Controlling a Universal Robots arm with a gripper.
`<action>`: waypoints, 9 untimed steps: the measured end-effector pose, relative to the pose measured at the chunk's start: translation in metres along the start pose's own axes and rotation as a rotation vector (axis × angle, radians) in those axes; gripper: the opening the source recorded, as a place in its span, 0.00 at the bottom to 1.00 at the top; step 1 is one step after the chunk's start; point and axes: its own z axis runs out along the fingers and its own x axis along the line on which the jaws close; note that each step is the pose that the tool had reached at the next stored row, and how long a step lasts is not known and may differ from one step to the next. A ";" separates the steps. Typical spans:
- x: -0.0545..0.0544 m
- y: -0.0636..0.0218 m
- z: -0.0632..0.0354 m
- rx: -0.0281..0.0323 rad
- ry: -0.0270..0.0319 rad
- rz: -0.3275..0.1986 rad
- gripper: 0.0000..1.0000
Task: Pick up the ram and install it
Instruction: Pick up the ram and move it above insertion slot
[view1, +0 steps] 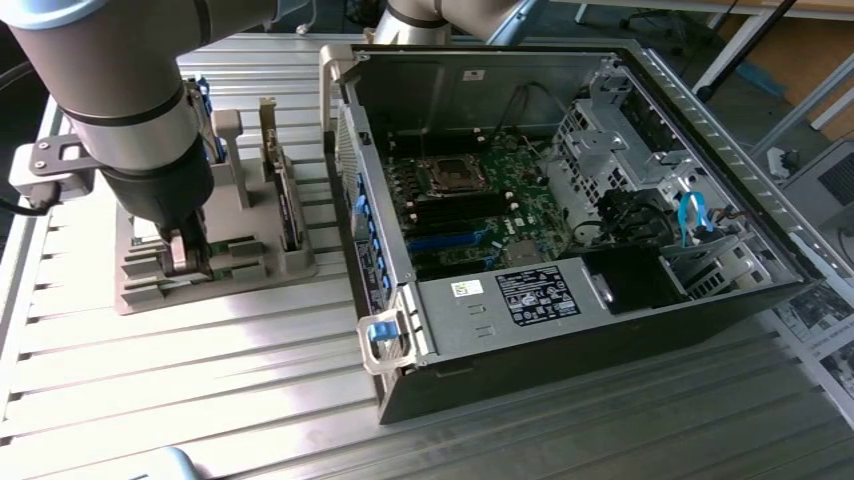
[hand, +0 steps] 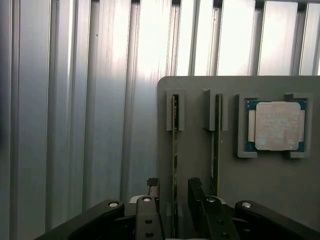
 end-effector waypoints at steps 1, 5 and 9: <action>0.000 0.0000 0.0004 0.0000 0.0000 0.000 0.36; 0.000 0.0002 0.0019 -0.0001 0.0000 0.000 0.36; 0.000 0.0004 0.0028 -0.0001 0.0000 0.000 0.36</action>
